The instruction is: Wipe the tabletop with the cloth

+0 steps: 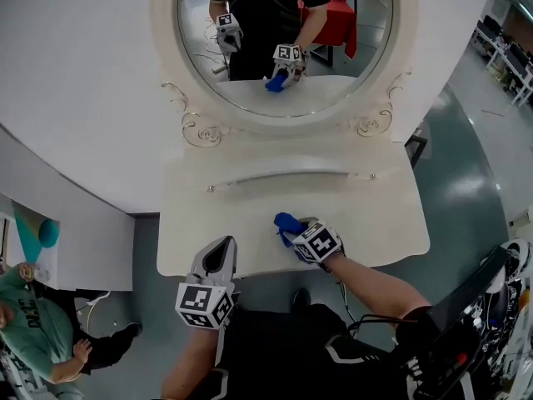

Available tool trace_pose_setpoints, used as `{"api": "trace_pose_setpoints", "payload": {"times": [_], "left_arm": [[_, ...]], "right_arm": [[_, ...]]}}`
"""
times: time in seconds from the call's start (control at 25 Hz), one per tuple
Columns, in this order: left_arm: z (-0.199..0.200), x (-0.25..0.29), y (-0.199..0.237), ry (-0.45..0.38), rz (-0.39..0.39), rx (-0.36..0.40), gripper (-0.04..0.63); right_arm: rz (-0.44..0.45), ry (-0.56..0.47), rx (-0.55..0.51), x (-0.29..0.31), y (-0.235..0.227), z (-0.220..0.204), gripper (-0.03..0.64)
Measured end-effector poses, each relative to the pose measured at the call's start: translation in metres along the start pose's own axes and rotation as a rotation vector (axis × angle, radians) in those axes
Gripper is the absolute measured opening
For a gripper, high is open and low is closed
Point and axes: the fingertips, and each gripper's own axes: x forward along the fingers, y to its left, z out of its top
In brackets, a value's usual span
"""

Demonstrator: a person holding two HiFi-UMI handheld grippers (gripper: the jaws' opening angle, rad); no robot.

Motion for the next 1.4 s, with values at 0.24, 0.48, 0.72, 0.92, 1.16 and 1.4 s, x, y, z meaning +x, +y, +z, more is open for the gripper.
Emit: {"api": "trace_pose_setpoints", "payload": {"times": [0.24,0.48,0.72,0.92,1.16,1.4], "left_arm": [[0.002,-0.004,-0.012,0.0,0.076,0.006,0.008],[-0.003,-0.012,-0.004,0.023,0.14,-0.025,0.008],[-0.004,-0.013,0.009,0.034,0.122,-0.019,0.008],[0.002,-0.004,0.01,0.017,0.069,-0.019,0.008],[0.002,0.005,0.011,0.006,0.032,-0.024,0.008],[0.008,0.014,0.007,-0.006,-0.011,-0.031,0.008]], "right_arm": [[-0.052,-0.008,-0.036,0.024,-0.061,0.046,0.104],[-0.124,0.061,-0.029,0.062,-0.104,0.06,0.104],[-0.194,0.092,0.025,0.074,-0.117,0.053,0.104],[-0.171,0.08,0.031,0.054,-0.088,0.026,0.103],[-0.106,0.078,0.05,0.02,-0.018,-0.029,0.103],[-0.031,0.106,0.09,-0.012,0.044,-0.075,0.104]]}}
